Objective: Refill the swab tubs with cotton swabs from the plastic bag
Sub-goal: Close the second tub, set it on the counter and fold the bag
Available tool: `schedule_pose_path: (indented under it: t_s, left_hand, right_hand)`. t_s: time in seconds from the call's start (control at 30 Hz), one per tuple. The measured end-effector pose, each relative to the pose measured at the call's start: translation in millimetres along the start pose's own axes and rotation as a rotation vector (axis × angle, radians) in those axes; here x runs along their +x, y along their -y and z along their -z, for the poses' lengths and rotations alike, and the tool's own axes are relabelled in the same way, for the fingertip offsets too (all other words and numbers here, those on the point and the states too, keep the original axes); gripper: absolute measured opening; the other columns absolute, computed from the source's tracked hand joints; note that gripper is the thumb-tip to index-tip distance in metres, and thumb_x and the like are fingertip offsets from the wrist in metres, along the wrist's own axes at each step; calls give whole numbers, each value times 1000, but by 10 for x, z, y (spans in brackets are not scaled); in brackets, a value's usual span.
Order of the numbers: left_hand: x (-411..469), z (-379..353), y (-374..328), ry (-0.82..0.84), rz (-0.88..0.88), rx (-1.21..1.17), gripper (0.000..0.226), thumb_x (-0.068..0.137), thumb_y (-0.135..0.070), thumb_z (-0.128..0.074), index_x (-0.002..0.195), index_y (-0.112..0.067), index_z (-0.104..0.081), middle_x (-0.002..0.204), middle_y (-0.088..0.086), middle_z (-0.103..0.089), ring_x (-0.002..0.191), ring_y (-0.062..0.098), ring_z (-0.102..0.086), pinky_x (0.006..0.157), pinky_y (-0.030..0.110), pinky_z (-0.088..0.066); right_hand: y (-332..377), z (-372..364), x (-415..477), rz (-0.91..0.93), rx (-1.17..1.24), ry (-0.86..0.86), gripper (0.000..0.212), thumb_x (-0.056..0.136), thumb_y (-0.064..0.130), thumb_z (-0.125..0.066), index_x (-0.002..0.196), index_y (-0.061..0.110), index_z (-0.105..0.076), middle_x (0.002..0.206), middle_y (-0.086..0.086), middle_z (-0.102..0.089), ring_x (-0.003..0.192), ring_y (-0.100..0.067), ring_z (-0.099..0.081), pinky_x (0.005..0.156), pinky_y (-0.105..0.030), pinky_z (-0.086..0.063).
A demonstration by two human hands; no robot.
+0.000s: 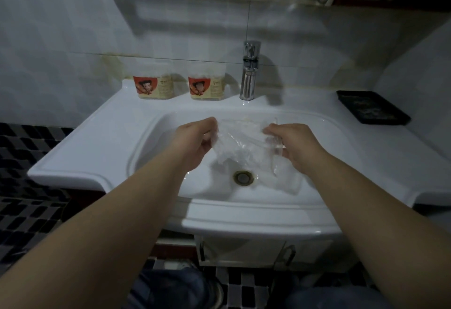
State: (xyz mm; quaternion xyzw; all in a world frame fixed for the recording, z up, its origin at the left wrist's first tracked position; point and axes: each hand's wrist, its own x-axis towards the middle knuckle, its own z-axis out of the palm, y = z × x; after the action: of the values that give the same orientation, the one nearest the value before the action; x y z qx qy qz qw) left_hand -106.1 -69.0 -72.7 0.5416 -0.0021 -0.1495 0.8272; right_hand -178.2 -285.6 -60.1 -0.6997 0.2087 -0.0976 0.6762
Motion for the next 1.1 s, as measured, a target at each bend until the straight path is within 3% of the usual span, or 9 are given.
schedule_pose_path:
  t_s: [0.23,0.33,0.4,0.47,0.6,0.7,0.9,1.0,1.1]
  left_hand:
    - [30,115,-26,-181,-122,-12,20,81,6,-57,69,-9,-52,66,8,-41,62,18,-41,67,29,-41]
    - [11,82,-43,-73,-76,-112,6,91,-5,-64,89,-5,-59,80,10,-59,72,20,-56,72,30,-48]
    - [-23,63,-46,-10,105,-123,34,92,-20,-71,119,-3,-59,108,16,-66,87,26,-66,74,36,-59]
    - [-105,12,-45,94,268,-18,40,90,-23,-73,124,-6,-58,114,18,-63,97,34,-67,82,44,-61]
    - [-156,-52,37,222,297,157,15,95,-2,-63,106,-12,-60,88,8,-69,79,18,-71,74,31,-60]
    - [-73,-7,45,42,165,131,10,94,3,-63,98,-6,-63,76,6,-63,64,9,-61,62,16,-55]
    - [-44,40,15,-152,3,128,8,96,-13,-68,91,-7,-69,72,3,-63,61,5,-57,57,12,-50]
    - [-75,40,-25,-115,120,200,16,95,-30,-69,98,-15,-68,78,-3,-69,65,5,-63,61,20,-49]
    - [-97,56,-49,-40,270,212,45,92,-56,-63,108,-15,-71,93,-1,-75,90,14,-70,79,32,-50]
  right_hand:
    - [55,-34,-31,37,169,-94,9,96,10,-66,89,8,-71,98,-6,-72,83,-20,-71,70,-34,-60]
    - [61,-43,-62,57,215,-37,7,100,11,-63,102,11,-70,112,-7,-69,78,-20,-72,71,-40,-63]
    - [69,-40,-93,77,213,1,21,101,6,-59,120,13,-67,119,-5,-65,80,-22,-71,68,-39,-62]
    - [72,-32,-106,89,205,39,47,100,-4,-54,141,19,-55,128,-1,-60,86,-23,-68,68,-40,-62]
    - [63,-33,-101,54,126,129,93,92,-14,-57,157,46,-26,141,2,-48,94,-24,-68,66,-37,-62]
    - [45,-58,-93,7,27,112,106,91,-19,-55,155,56,-16,137,-5,-49,87,-25,-70,57,-28,-56]
    - [28,-44,-85,-15,-37,-23,100,90,-21,-38,157,50,-18,124,-12,-57,65,-16,-55,42,-20,-39]
    - [51,-17,-104,18,-105,-15,97,92,-18,-38,158,50,-16,123,-10,-59,59,-13,-49,40,-20,-36]
    - [85,37,-140,112,-189,27,102,88,-21,-42,157,50,-18,123,-8,-63,49,-10,-48,42,-23,-36]
